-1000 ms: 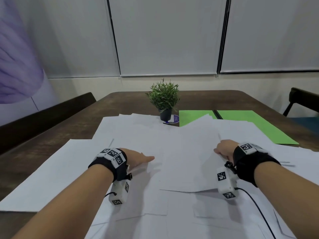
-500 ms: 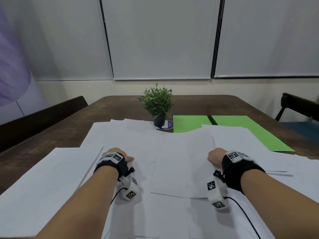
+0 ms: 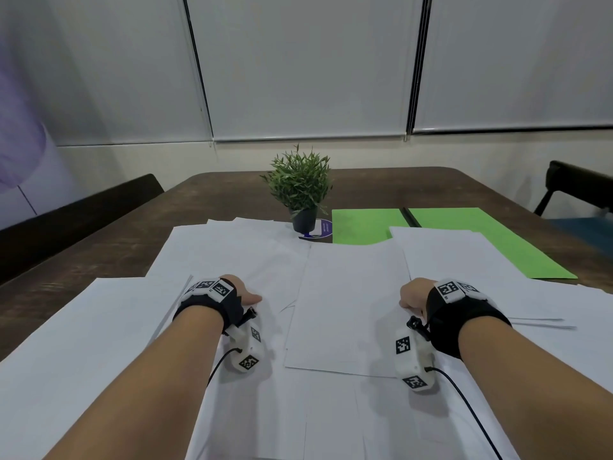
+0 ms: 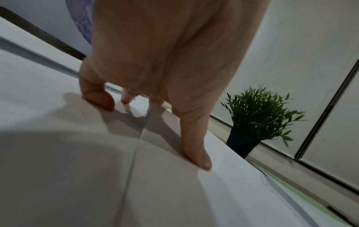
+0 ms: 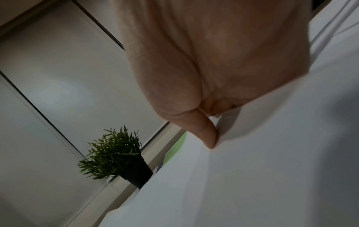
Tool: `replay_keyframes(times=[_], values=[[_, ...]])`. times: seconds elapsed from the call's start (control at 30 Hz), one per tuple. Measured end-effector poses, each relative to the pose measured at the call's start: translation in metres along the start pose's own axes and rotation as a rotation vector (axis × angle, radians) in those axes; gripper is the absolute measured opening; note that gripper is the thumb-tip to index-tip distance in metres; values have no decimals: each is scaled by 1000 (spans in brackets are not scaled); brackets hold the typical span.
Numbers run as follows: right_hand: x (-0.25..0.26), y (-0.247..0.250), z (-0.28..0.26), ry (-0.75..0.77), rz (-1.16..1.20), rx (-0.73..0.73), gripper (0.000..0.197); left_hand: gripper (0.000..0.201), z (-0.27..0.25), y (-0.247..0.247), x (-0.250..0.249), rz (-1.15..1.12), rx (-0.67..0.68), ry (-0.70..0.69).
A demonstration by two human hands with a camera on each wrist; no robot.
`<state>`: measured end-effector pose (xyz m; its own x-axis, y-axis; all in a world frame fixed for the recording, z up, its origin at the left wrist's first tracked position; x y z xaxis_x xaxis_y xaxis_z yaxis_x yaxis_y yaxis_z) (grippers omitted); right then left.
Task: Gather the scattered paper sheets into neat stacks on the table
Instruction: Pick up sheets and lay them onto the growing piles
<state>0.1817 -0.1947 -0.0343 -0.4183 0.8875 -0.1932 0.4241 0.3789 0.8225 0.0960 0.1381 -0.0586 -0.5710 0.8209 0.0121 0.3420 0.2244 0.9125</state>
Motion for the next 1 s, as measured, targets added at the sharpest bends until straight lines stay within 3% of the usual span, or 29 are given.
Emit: replay_keyframes(times=[0.23, 0.37, 0.47, 0.63, 0.83, 1.0], values=[[-1, -2, -4, 5, 9, -10, 41, 75, 0, 0, -1, -6, -27, -58], [-5, -2, -6, 4, 83, -33, 33, 66, -6, 6, -1, 22, -48, 34], [-5, -2, -9, 0, 104, -34, 24, 80, -5, 8, 1, 24, -79, 103], [-2, 0, -12, 46, 3, -20, 40, 77, -2, 7, 9, -30, -69, 141], [-3, -1, -9, 68, -61, 7, 39, 74, 2, 4, 26, -272, -50, 138], [0, -1, -15, 21, 23, 11, 39, 64, 3, 6, 36, -661, -80, 181]])
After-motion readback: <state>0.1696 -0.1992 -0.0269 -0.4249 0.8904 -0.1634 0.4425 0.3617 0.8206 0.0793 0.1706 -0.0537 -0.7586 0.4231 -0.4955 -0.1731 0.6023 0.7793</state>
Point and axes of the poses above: each hand's wrist, its own z-axis towards the middle knuckle, its own y-axis out of the back of the hand, x = y × z, the point moved 6 cm from there along z, towards the middle knuckle, and after that the axes turned 7 degrees about x, right-handed, at the moved point
